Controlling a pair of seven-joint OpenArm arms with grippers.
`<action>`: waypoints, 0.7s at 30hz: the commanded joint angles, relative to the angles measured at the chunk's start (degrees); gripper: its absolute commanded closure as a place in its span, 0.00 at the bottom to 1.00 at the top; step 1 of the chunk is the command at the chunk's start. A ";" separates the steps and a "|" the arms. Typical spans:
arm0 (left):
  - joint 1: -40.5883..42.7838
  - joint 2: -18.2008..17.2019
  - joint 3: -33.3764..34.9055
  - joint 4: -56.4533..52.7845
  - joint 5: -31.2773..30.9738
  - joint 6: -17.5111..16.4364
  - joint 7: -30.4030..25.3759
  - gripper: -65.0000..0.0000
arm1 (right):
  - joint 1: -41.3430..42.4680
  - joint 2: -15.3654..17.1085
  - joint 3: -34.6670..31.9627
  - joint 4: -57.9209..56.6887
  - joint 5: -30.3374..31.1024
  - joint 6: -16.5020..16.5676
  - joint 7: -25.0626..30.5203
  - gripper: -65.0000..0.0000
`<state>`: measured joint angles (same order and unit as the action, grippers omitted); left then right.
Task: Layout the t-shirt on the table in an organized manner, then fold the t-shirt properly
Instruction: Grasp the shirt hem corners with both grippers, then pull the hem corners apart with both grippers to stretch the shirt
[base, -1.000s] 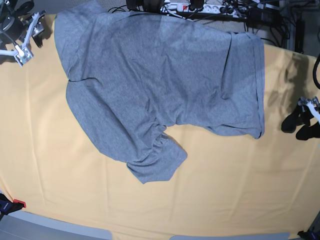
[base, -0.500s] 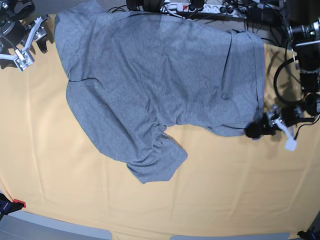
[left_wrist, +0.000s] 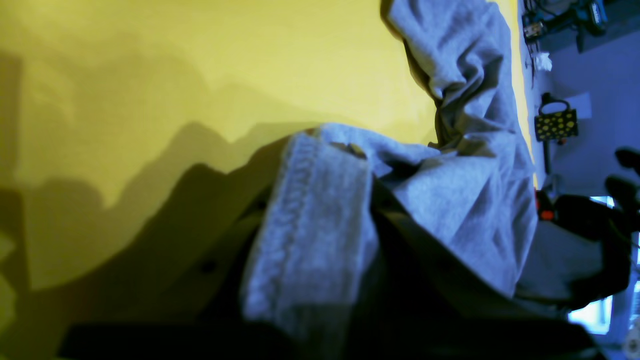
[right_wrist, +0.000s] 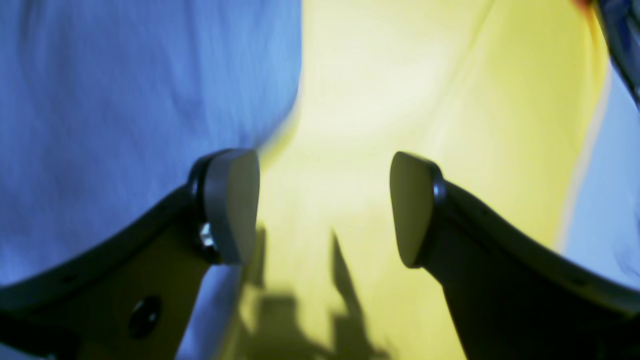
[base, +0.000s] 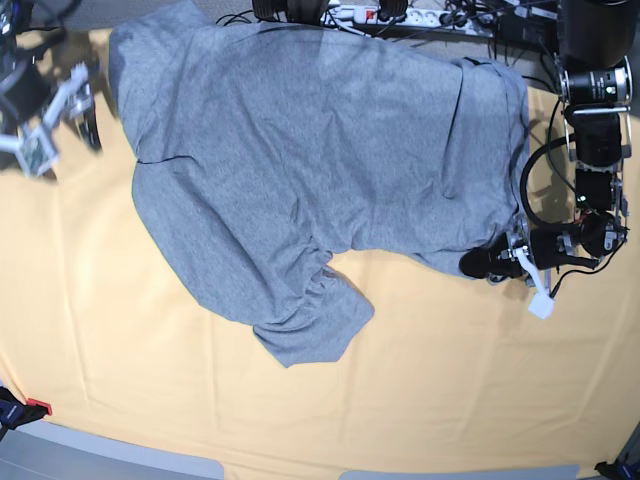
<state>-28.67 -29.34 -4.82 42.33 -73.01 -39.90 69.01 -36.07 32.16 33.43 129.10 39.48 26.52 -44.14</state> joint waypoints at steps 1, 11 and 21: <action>-2.36 -1.01 -0.11 0.70 -1.07 -0.10 -0.28 1.00 | 3.04 0.85 0.57 -1.79 0.39 -0.59 0.24 0.36; -8.48 -9.05 -0.13 0.72 -0.92 -0.10 2.78 1.00 | 29.97 -0.09 -13.18 -29.83 14.93 9.90 -7.58 0.36; -10.47 -21.46 -0.13 0.72 2.84 -0.10 2.29 1.00 | 39.65 -0.61 -24.94 -35.85 14.29 10.60 -7.61 0.36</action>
<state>-37.10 -49.32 -4.51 42.28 -68.55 -39.66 73.08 2.26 30.50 7.99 92.49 52.66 36.71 -53.21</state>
